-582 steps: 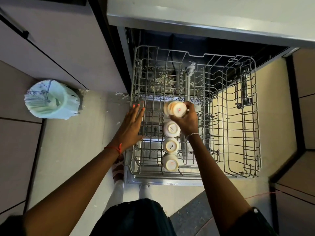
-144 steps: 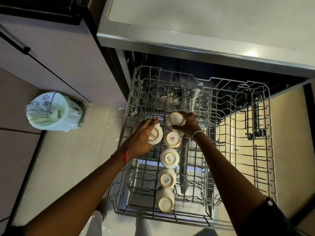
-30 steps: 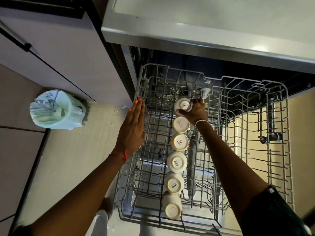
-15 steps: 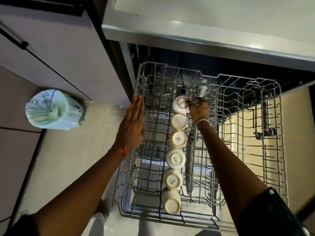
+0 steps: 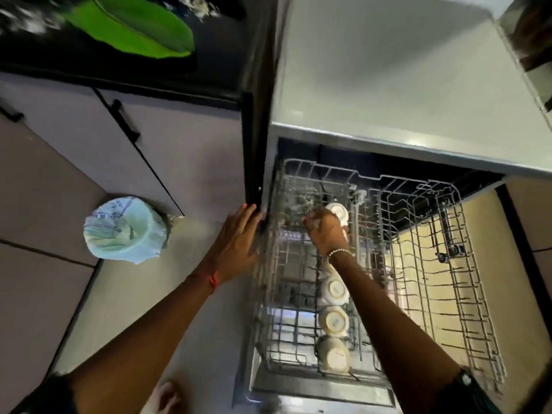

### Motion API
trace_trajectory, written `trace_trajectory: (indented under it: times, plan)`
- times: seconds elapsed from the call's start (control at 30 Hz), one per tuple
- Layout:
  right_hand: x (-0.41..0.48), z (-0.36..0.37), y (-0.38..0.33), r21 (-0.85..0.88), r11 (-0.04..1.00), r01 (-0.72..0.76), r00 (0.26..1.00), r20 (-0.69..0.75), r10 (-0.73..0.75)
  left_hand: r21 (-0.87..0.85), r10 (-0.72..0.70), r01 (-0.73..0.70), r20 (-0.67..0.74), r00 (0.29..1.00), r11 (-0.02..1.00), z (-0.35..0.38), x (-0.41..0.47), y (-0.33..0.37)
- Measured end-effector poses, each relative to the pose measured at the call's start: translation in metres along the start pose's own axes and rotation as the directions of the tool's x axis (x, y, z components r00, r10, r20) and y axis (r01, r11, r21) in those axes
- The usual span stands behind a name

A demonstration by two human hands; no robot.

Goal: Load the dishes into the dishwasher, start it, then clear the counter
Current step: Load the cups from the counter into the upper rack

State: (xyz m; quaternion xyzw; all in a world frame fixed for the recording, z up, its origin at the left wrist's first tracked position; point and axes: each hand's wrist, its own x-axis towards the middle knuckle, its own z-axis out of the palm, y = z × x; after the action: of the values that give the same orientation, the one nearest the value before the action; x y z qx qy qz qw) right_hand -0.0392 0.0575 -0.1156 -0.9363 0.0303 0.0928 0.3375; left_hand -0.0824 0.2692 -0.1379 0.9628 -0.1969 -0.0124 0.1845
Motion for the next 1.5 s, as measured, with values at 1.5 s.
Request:
trace_trajectory:
  times: [1.5]
  plan:
    - [0.21,0.185,-0.775,0.015,0.562,0.827,0.521,0.355,-0.776,0.006,-0.563,0.597,-0.325,0.76,0.802,-0.521,-0.119,-0.538]
